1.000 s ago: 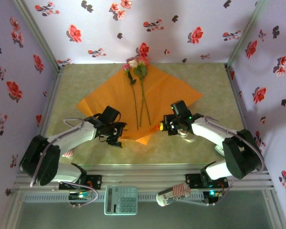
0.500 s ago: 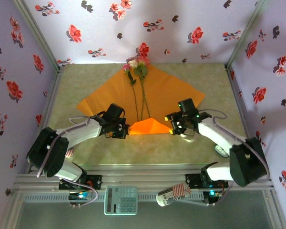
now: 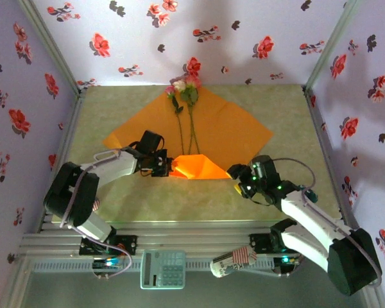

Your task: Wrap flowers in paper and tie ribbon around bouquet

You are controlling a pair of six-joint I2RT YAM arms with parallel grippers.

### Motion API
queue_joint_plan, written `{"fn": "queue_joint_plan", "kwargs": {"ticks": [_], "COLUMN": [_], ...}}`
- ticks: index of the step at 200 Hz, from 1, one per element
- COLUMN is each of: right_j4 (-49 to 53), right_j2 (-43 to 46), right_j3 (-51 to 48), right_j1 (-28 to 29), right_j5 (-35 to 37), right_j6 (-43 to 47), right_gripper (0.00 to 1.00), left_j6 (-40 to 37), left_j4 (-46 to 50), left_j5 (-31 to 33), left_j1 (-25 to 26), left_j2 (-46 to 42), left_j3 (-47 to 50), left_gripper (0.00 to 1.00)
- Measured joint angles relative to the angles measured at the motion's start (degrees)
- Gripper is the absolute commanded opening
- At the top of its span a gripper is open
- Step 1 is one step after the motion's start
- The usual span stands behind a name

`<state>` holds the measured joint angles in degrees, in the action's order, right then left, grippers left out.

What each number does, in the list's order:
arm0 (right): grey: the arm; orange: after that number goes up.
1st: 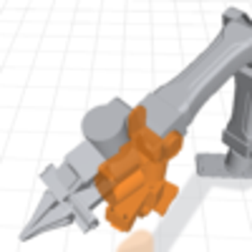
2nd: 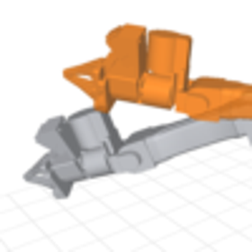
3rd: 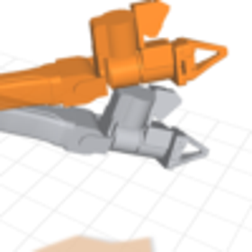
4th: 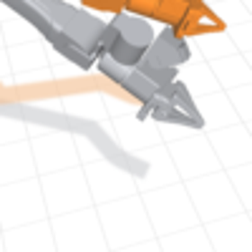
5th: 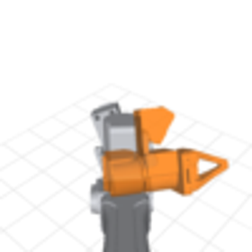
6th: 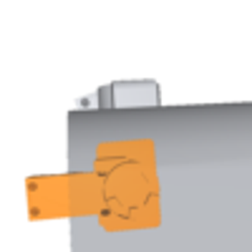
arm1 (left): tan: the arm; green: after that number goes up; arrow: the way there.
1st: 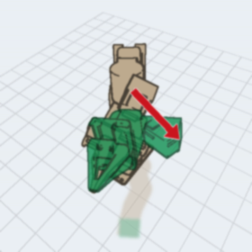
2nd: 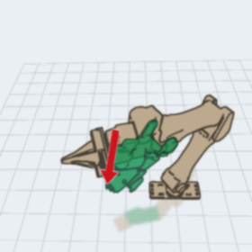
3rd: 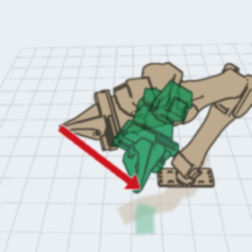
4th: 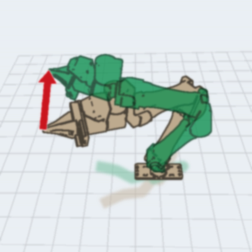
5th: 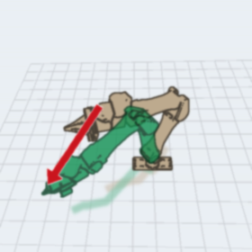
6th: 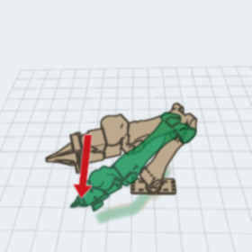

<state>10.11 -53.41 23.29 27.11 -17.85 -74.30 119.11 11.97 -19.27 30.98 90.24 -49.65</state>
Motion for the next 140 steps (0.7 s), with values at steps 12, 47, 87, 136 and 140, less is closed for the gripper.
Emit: {"fn": "queue_joint_plan", "kwargs": {"ticks": [12, 47, 87, 136, 140], "right_j4": [-1.9, -1.4, 1.9, 10.7, 10.5], "right_j2": [-1.1, -8.9, -15.2, -17.9, -18.0], "right_j3": [0.0, 7.0, 21.0, 31.3, 30.7], "right_j1": [2.1, 7.9, 9.2, 7.9, 7.5], "right_j5": [0.2, 1.4, 1.6, 2.5, 2.1], "right_j6": [0.0, 5.7, 21.2, 61.6, 65.0], "right_gripper": [0.66, 0.66, 0.62, 0.82, 0.83], "left_j6": [0.0, -0.7, -1.2, -3.1, -3.1], "left_j4": [0.5, 3.1, 4.3, 5.8, 5.9], "left_j5": [-0.7, -1.6, -2.1, -2.4, -2.4], "left_j1": [-0.5, -1.4, -2.4, -3.0, -3.0], "left_j2": [0.0, -0.4, -0.5, -0.5, -0.5], "left_j3": [-0.9, -1.7, -1.8, -3.8, -3.9], "left_gripper": [0.0, 0.0, 0.0, 0.0, 0.0]}}
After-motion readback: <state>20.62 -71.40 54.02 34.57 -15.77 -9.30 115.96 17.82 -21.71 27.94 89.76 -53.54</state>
